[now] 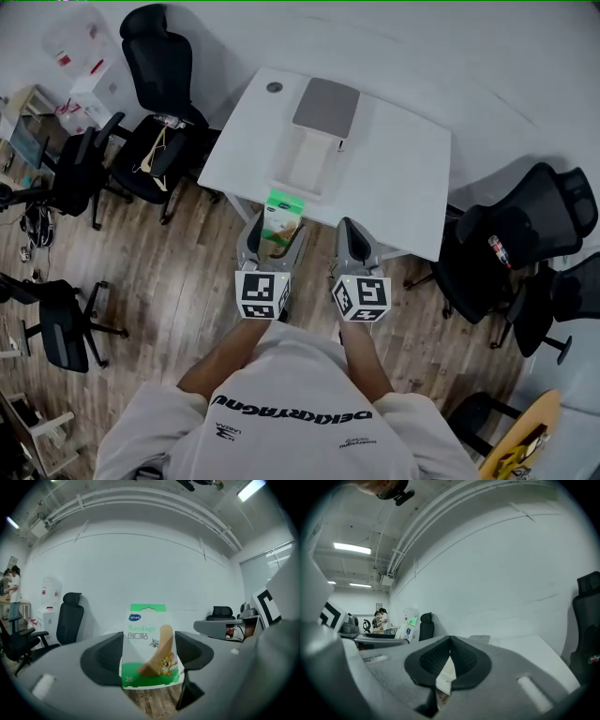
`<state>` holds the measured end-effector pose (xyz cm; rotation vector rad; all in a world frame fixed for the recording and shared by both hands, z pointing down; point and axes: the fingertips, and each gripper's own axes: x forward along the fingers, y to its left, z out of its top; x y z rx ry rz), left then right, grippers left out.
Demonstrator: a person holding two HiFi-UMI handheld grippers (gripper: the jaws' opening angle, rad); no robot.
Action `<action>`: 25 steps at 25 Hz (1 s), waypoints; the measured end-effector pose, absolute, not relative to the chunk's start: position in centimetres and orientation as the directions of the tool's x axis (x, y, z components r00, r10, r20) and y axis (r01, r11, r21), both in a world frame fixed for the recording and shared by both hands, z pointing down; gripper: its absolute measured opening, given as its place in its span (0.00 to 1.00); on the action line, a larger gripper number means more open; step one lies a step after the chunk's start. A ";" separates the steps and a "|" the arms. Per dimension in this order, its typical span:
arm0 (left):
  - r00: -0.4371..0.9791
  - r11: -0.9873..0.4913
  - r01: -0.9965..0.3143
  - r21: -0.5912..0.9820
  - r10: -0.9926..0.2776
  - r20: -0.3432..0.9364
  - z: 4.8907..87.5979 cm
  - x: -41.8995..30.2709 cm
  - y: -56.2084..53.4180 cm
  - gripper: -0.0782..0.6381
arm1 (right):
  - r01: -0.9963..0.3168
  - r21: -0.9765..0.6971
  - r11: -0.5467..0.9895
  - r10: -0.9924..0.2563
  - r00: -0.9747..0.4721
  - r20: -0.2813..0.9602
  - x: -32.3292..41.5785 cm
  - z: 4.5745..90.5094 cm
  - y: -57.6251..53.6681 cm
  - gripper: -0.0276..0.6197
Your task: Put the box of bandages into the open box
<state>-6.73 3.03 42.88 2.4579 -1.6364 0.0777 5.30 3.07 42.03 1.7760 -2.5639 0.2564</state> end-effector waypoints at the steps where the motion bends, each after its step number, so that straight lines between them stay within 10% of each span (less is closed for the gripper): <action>1: 0.397 -0.380 -0.916 0.129 -0.905 0.152 43.0 -7.1 2.2 0.61 | -0.934 -0.129 0.333 -0.932 -0.347 0.109 5.0 42.1 2.3 0.04; 25: 0.528 -0.491 -0.847 0.203 -0.824 0.205 44.9 -8.1 -8.6 0.61 | -0.973 -0.114 0.201 -0.965 -0.217 0.145 2.5 42.7 -7.1 0.04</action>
